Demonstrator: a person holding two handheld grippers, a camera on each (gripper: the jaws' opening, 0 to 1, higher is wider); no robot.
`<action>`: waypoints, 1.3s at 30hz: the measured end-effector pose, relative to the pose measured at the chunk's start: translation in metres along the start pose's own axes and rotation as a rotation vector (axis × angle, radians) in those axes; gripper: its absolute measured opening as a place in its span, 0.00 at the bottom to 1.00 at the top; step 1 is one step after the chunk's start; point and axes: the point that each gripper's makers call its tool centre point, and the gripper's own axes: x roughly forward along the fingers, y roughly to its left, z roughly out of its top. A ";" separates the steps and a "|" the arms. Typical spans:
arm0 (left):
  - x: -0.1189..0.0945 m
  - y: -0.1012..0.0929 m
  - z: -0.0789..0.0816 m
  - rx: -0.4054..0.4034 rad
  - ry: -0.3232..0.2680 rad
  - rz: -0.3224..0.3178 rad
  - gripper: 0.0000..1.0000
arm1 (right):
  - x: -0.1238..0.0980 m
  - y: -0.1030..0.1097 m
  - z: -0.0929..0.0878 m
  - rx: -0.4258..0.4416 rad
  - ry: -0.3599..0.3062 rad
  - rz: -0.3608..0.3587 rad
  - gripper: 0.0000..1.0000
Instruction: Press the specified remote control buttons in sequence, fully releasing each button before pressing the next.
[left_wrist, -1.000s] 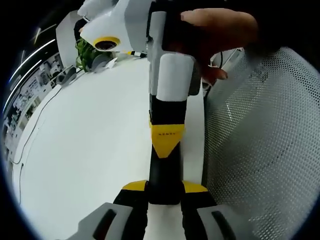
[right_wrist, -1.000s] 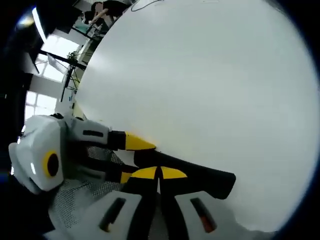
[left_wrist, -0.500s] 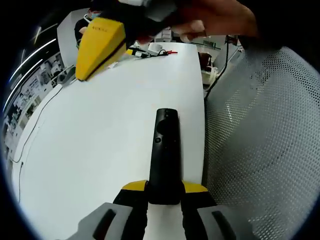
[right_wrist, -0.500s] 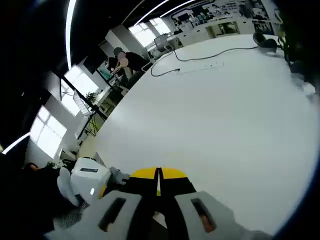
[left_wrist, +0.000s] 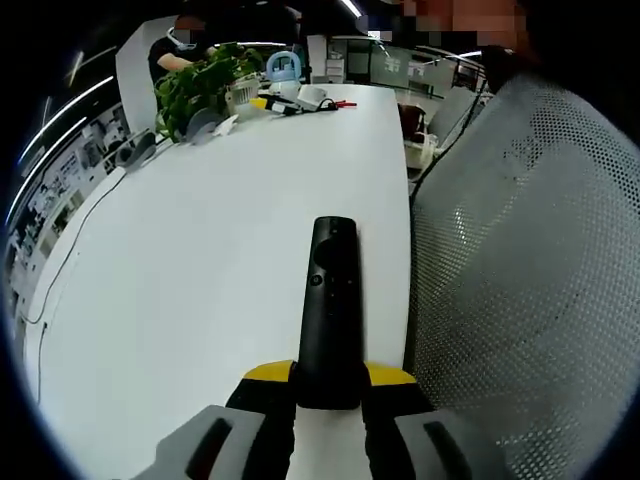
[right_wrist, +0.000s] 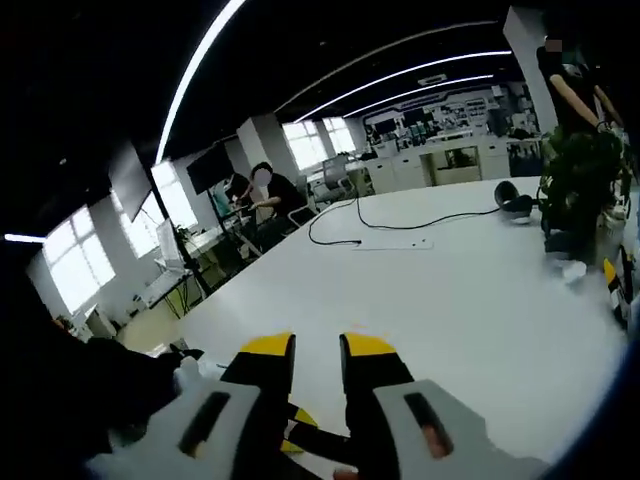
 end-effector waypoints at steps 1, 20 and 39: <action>0.000 0.000 0.000 0.000 0.000 0.000 0.25 | -0.002 -0.002 0.001 -0.004 -0.005 -0.013 0.25; 0.000 0.000 -0.001 0.000 -0.002 -0.002 0.25 | -0.053 -0.038 -0.011 -0.080 -0.127 -0.321 0.68; 0.000 0.000 0.000 0.009 0.026 -0.005 0.24 | -0.052 -0.050 -0.019 -0.102 -0.105 -0.390 0.88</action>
